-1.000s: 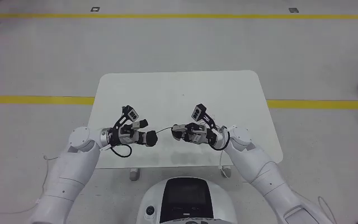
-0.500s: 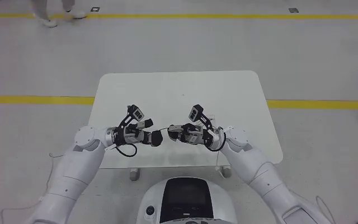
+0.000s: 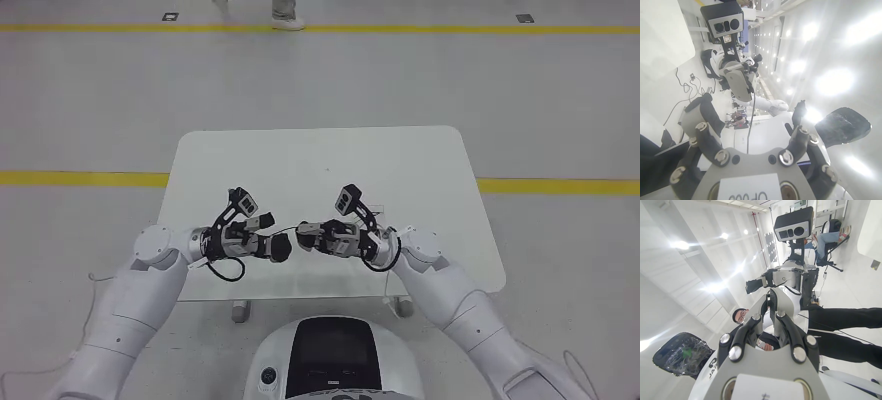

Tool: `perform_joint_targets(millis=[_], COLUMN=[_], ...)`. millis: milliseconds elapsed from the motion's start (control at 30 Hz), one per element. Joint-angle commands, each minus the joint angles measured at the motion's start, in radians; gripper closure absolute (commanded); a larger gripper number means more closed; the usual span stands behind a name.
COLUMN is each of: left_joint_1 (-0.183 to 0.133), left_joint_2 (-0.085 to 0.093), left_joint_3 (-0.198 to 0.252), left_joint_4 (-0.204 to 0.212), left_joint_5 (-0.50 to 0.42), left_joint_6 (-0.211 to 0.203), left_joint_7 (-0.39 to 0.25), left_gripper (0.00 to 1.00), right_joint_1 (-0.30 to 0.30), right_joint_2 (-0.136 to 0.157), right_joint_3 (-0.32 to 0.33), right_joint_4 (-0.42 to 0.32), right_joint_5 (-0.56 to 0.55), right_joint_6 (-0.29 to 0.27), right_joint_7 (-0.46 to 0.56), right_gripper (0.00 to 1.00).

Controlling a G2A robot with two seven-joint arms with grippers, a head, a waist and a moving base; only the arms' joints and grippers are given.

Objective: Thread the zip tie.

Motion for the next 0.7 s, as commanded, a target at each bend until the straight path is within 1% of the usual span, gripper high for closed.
perform_joint_targets(millis=[0,67,100,133,167,200,333,400,533,667], left_joint_1=[-0.002,-0.005,-0.008,-0.009,-0.009,-0.009,-0.01,-0.009,-0.005,-0.001], left_joint_2=[0.0,0.001,0.002,0.002,0.003,0.003,0.005,0.006,0.008,0.01], left_joint_3=[0.004,0.008,0.009,0.01,0.011,0.012,0.014,0.015,0.015,0.014], left_joint_4=[0.002,0.005,0.007,0.007,0.006,0.006,0.006,0.006,0.006,0.006], left_joint_5=[-0.002,0.003,0.019,0.023,0.023,0.022,0.025,0.026,0.017,0.001], left_joint_6=[-0.001,-0.002,-0.003,-0.003,-0.003,-0.004,-0.005,-0.005,-0.007,-0.005], left_joint_7=[-0.001,-0.001,0.004,0.006,0.007,0.007,0.01,0.012,0.016,0.013], left_gripper=[0.0,0.07,0.13,0.16,0.23,0.28,0.44,0.47,0.46,0.49], right_joint_1=[0.001,0.003,0.005,0.006,0.006,0.005,0.002,-0.001,-0.018,-0.028], right_joint_2=[0.0,0.0,0.0,0.001,0.001,0.002,0.004,0.005,0.008,0.01], right_joint_3=[-0.006,-0.01,-0.012,-0.013,-0.013,-0.012,-0.007,-0.002,0.018,0.031], right_joint_4=[-0.002,-0.002,-0.002,-0.002,-0.003,-0.003,-0.01,-0.016,-0.028,-0.035], right_joint_5=[-0.011,-0.022,-0.03,-0.035,-0.038,-0.04,-0.054,-0.056,-0.021,-0.007], right_joint_6=[0.009,0.016,0.02,0.023,0.024,0.024,0.025,0.021,-0.007,-0.026], right_joint_7=[0.0,-0.003,-0.003,-0.003,-0.004,-0.003,-0.01,-0.017,-0.016,-0.013], right_gripper=[1.0,1.0,1.0,1.0,1.0,1.0,1.0,1.0,1.0,1.0])
